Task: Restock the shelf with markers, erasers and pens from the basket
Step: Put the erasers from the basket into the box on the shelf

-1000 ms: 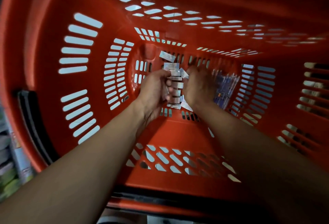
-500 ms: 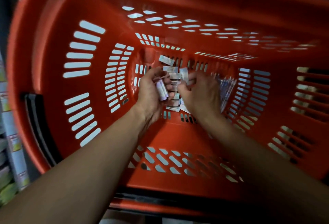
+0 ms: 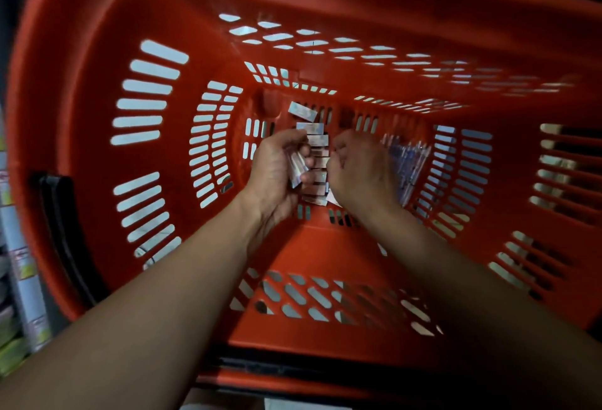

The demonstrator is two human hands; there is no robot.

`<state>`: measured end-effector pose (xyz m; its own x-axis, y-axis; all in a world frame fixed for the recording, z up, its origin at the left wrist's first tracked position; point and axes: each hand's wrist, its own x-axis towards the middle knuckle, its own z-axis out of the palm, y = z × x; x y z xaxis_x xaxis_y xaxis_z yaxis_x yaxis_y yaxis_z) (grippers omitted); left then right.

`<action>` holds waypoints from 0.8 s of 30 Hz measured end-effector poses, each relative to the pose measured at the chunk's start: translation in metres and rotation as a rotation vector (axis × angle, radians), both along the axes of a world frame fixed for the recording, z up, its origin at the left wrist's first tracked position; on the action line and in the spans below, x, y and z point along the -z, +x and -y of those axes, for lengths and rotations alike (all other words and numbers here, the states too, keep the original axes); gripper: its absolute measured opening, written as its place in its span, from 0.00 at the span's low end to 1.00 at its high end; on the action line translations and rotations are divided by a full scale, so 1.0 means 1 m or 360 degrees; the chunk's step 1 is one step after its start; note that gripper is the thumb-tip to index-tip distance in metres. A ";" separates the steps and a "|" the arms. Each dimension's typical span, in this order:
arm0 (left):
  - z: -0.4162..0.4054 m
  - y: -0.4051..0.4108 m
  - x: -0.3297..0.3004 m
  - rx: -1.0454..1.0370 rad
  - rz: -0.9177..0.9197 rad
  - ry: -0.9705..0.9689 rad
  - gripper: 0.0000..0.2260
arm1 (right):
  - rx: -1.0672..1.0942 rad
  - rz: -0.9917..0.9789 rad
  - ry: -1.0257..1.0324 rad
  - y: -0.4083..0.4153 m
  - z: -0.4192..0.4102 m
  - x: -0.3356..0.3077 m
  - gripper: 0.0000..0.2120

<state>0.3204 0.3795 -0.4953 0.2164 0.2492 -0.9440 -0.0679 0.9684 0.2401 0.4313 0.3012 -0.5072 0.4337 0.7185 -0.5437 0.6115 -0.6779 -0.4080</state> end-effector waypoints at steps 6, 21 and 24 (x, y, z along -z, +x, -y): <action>0.001 0.002 -0.001 -0.0074 0.0074 -0.0040 0.03 | -0.0292 0.0000 -0.0028 -0.012 -0.005 0.037 0.11; -0.004 0.002 -0.055 0.0180 -0.0019 0.0039 0.07 | 0.0204 -0.0053 0.0198 -0.011 0.014 -0.018 0.06; -0.009 0.004 -0.100 0.0207 0.0093 -0.0013 0.07 | 0.0347 -0.0177 0.0236 -0.008 0.021 -0.063 0.06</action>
<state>0.3241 0.3883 -0.3953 0.3012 0.2078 -0.9306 0.0444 0.9718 0.2314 0.4237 0.2802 -0.4439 0.5305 0.6900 -0.4924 0.4039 -0.7165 -0.5688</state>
